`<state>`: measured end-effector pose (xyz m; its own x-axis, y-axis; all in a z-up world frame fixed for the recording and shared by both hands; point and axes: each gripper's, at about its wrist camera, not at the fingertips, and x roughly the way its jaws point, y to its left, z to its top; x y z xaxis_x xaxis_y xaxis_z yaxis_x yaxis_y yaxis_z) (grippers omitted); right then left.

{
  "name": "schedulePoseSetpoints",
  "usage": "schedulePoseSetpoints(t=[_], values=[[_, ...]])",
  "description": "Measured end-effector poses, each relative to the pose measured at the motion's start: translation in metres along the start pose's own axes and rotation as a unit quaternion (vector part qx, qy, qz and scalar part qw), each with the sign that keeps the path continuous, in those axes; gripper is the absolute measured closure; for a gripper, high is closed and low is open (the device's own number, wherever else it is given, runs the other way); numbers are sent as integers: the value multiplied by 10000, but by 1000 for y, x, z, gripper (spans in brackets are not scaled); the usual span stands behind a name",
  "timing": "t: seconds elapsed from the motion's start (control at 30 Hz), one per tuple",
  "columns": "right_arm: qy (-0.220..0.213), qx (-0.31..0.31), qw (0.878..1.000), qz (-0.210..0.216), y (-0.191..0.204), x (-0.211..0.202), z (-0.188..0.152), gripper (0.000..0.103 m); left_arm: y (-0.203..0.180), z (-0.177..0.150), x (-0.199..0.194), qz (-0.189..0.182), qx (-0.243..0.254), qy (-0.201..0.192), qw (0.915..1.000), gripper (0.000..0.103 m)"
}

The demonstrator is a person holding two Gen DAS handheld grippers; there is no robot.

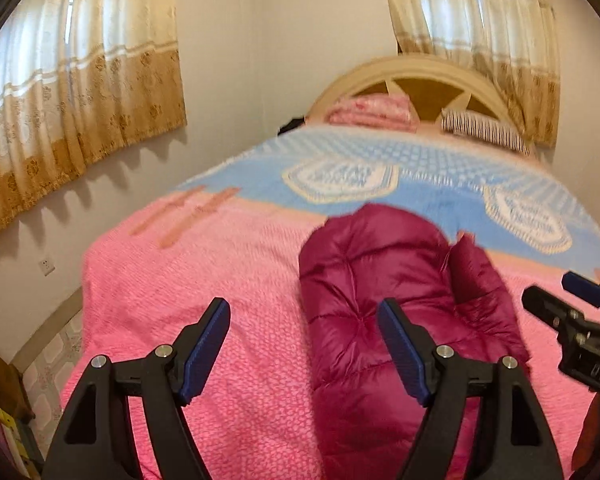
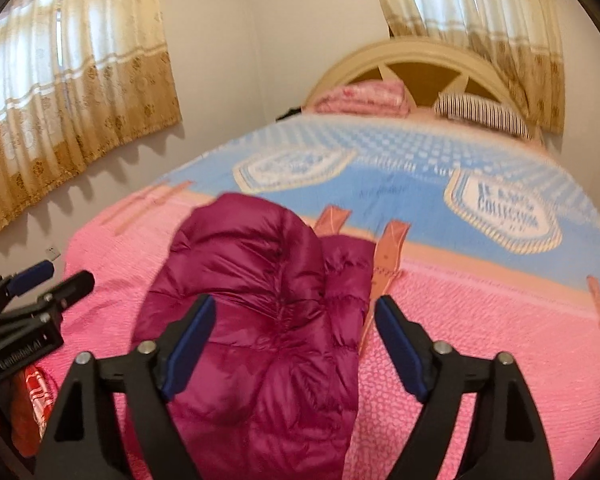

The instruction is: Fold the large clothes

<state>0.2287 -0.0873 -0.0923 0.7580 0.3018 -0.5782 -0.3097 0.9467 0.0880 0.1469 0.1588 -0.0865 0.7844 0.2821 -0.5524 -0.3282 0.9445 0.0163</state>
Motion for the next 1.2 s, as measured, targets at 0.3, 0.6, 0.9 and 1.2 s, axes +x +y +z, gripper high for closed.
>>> schedulePoseSetpoints(t=[0.3,0.6,0.9,1.2], values=[[-336,-135,9993,-11,20,-36,1,17,6,8,-35,-181,-104,-321,9993,23],[-413,-202,9989,-64,25,-46,2,17,6,8,-44,-217,-103,-371,9990,23],[-439,-189,9989,-13,24,-49,1,17,7,9,-43,-205,-98,-365,9991,23],[-446,-163,9989,6,21,-51,1,17,7,9,-41,-208,-101,-357,9991,23]])
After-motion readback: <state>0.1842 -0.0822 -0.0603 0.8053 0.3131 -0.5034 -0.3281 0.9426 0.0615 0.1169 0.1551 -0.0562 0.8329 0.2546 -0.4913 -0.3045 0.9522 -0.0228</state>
